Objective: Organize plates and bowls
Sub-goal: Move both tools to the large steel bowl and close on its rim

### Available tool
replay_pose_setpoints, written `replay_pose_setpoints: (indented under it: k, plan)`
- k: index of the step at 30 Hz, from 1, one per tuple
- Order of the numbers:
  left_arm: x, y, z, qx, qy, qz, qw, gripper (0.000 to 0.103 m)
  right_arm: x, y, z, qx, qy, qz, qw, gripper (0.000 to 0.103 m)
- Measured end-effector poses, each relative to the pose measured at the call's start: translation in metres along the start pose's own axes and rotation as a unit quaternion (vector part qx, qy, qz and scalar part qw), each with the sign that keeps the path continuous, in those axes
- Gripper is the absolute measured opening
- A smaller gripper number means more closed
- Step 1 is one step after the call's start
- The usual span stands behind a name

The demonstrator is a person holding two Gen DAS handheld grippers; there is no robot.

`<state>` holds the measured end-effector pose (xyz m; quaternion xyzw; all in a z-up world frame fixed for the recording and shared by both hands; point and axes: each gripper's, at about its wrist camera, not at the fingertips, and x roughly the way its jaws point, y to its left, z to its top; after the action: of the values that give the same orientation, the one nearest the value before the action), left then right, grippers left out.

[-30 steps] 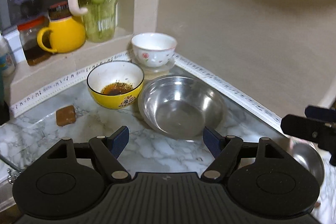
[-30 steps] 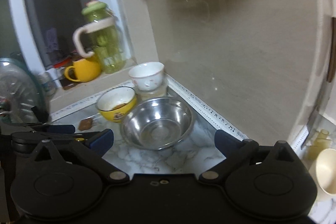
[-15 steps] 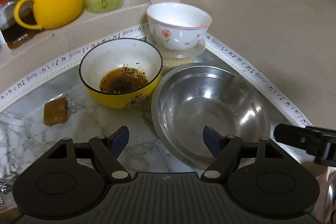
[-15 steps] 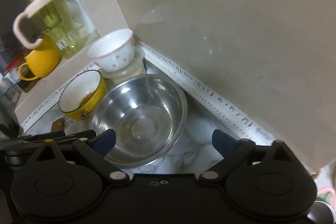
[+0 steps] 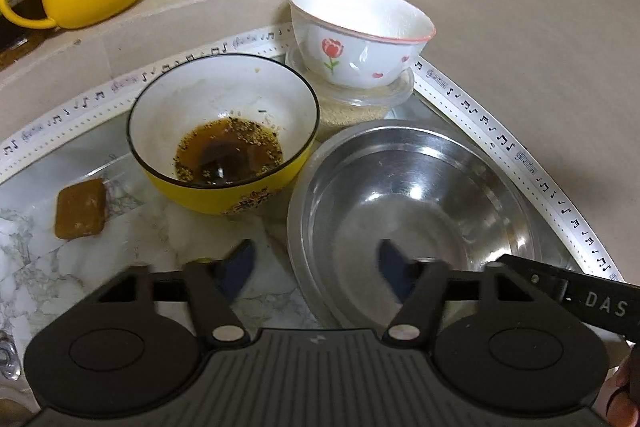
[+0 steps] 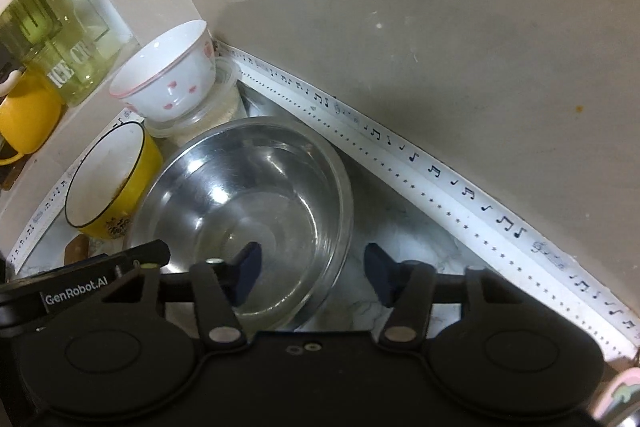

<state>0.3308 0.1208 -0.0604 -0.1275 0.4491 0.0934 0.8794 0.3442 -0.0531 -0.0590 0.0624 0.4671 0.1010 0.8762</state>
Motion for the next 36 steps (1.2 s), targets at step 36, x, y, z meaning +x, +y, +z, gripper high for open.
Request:
replay_pose_setpoints:
  k: [36]
  plan:
    - [-0.043, 0.005, -0.03, 0.023, 0.001, 0.003, 0.9997, 0.014, -0.035, -0.003, -0.029, -0.007, -0.015, 0.01, 1.0, 0.016]
